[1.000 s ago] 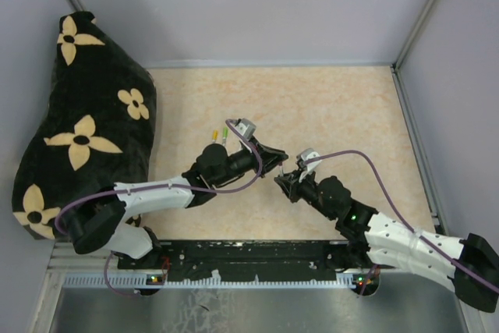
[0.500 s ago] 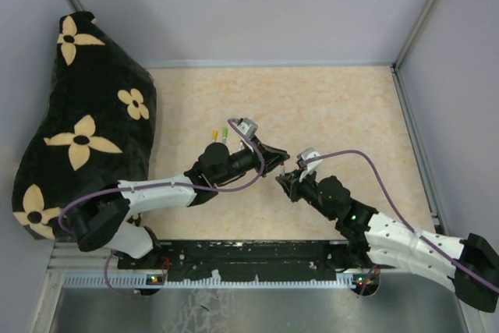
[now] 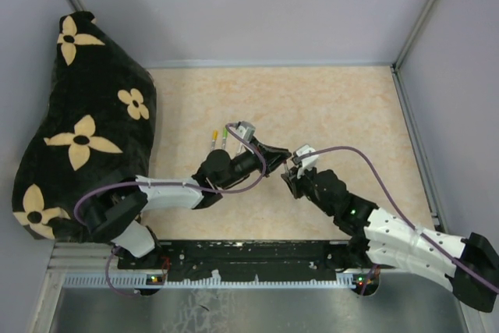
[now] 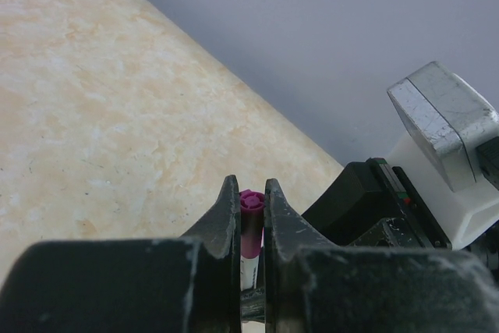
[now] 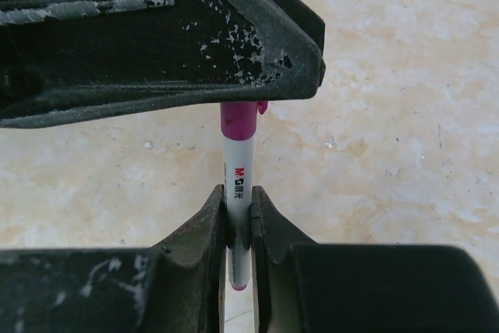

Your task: Insert the pens into the pen caps

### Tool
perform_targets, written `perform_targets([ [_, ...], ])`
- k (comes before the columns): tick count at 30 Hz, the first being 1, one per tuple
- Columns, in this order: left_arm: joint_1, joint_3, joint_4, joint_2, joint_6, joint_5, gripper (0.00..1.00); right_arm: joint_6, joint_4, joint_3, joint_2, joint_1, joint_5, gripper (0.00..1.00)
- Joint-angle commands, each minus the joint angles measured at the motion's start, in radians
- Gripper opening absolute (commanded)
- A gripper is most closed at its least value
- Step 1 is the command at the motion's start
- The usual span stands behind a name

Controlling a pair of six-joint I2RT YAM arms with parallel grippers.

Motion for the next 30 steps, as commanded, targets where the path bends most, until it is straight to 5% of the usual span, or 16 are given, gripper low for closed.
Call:
perform_targets([
  [1, -0.082, -0.064, -0.125, 0.075, -0.080, 0.114, 0.00, -0.075, 0.333, 0.193, -0.009, -0.017, 0.039, 0.00],
  [12, -0.100, -0.062, -0.095, 0.095, -0.094, 0.085, 0.00, -0.106, 0.326, 0.258, 0.015, -0.024, 0.004, 0.00],
  [18, -0.077, 0.045, -0.333, -0.014, 0.010, -0.040, 0.00, -0.073, 0.218, 0.211, -0.007, -0.023, -0.028, 0.00],
  [30, 0.109, 0.261, -0.577, 0.003, 0.134, -0.041, 0.00, 0.016, 0.082, 0.094, -0.108, -0.024, -0.096, 0.40],
])
